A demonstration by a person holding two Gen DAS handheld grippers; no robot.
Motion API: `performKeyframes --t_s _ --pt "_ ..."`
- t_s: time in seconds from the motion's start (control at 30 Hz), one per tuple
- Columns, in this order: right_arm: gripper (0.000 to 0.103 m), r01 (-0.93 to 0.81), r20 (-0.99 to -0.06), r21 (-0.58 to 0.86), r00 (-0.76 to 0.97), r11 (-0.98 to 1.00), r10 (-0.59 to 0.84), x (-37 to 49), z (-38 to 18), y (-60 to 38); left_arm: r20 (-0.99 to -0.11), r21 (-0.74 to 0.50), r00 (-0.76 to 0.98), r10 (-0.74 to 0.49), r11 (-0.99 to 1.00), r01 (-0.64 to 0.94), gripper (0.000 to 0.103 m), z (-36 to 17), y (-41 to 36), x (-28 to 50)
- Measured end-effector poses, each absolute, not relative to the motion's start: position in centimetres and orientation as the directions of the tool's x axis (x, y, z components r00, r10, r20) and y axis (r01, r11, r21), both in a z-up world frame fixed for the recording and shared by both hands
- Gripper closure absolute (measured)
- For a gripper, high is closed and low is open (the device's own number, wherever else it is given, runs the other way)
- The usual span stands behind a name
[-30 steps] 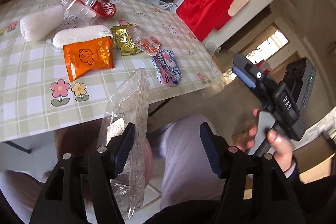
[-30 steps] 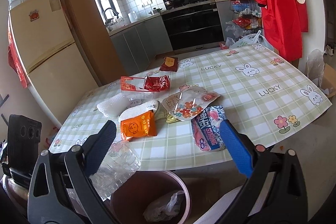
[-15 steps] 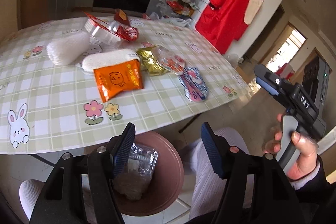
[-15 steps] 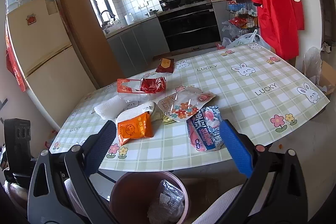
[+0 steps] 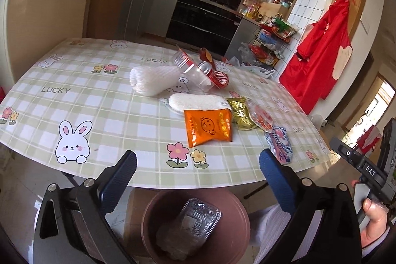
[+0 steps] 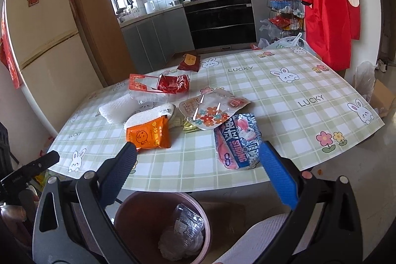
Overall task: Collect trash
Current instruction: 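Reach the right gripper to the blue-pink SIRONG wrapper and grasp it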
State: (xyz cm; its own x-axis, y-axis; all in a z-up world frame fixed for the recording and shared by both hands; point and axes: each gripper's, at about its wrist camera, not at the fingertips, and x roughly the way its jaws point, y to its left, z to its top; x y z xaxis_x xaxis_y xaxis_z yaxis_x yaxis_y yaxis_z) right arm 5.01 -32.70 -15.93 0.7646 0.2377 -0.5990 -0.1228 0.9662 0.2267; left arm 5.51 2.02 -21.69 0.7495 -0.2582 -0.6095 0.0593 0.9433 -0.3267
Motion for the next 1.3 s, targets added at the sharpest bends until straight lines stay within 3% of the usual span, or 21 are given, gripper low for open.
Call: performKeyframes --t_s 0.37,0.57,0.8,1.0,1.07,1.13,1.2,1.3 --pt "0.006 -0.136 -0.681 0.089 0.714 0.987 0.16 8.9 -18.9 -33.4 -0.671 -0.3 0.712 -0.206 0.954 -0.007 0.006 -24.5 2.9 6.7" --pt "0.006 -0.152 -0.776 0.049 0.616 0.987 0.133 13.7 -22.6 -34.2 -0.692 -0.288 0.694 -0.2 0.957 -0.012 0.006 -25.4 2.6 7.6" --pt "0.006 -0.139 -0.823 0.038 0.557 0.99 0.11 17.7 -25.9 -34.2 -0.72 -0.276 0.668 -0.187 0.961 -0.029 0.006 -26.2 2.4 8.6" --pt "0.006 -0.134 -0.821 0.059 0.558 0.989 0.124 17.4 -25.3 -33.4 -0.727 -0.265 0.664 -0.173 0.963 -0.04 0.006 -26.5 2.3 9.2" --pt "0.007 -0.158 -0.823 -0.005 0.562 0.987 0.086 17.1 -25.3 -32.1 -0.731 -0.268 0.66 -0.172 0.962 -0.046 0.006 -26.7 2.3 9.5" --pt "0.008 -0.169 -0.831 -0.059 0.554 0.984 0.046 17.3 -25.7 -31.0 -0.735 -0.276 0.654 -0.18 0.96 -0.046 0.006 -27.0 2.2 9.8" --pt "0.023 -0.159 -0.851 -0.04 0.523 0.987 0.05 17.9 -26.4 -30.7 -0.737 -0.276 0.649 -0.188 0.96 -0.035 0.006 -27.1 1.9 9.9" --pt "0.024 -0.125 -0.865 -0.038 0.5 0.991 0.03 18.8 -27.0 -30.8 -0.736 -0.272 0.648 -0.196 0.962 -0.018 0.006 -27.1 1.6 9.8"
